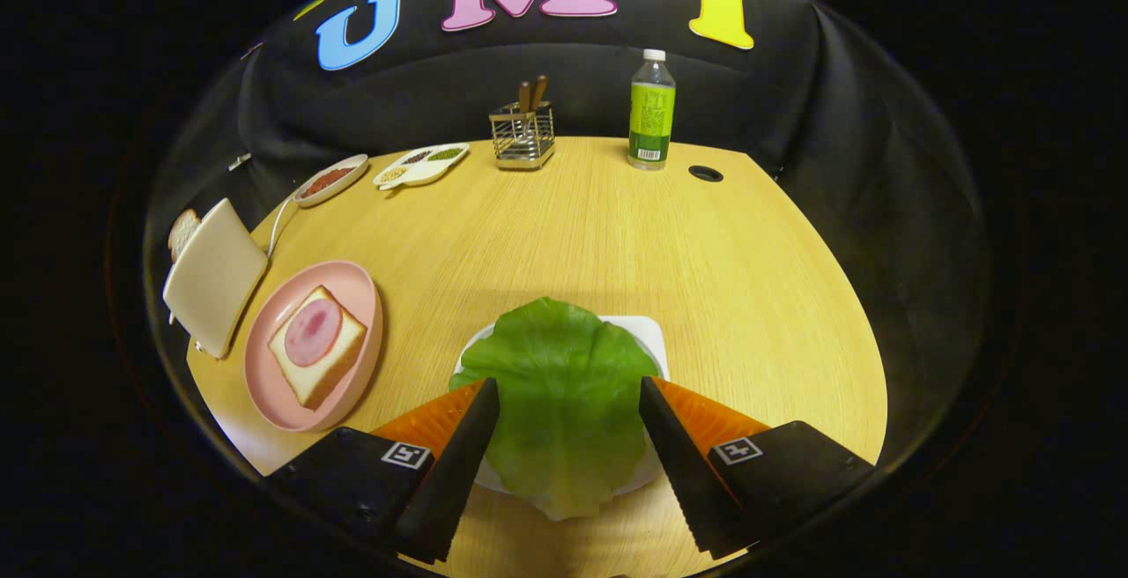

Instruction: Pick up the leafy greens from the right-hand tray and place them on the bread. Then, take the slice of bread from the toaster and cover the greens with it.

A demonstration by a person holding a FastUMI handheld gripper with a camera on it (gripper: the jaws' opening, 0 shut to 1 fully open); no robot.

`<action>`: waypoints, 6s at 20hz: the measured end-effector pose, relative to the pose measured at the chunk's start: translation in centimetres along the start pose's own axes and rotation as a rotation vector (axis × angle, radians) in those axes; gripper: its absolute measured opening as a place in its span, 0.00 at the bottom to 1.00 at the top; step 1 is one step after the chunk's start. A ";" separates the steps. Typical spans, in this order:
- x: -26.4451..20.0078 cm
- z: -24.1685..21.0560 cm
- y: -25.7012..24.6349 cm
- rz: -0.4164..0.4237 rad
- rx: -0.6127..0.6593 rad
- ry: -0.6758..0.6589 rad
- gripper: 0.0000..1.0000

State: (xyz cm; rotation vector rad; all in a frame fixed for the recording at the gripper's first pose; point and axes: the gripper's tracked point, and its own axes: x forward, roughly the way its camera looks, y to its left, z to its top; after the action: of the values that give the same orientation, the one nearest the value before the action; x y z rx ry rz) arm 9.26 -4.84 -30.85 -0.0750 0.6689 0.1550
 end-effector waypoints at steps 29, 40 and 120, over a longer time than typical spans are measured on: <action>-1.9 3.5 0.8 0.009 0.050 0.060 0.08; -9.3 10.2 9.4 0.082 -0.028 -0.046 0.08; -8.6 14.9 59.0 0.581 -0.491 -0.218 0.99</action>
State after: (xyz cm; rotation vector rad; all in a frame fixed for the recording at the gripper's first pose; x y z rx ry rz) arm 1.88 54.02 -15.02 -0.3304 0.4066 0.8754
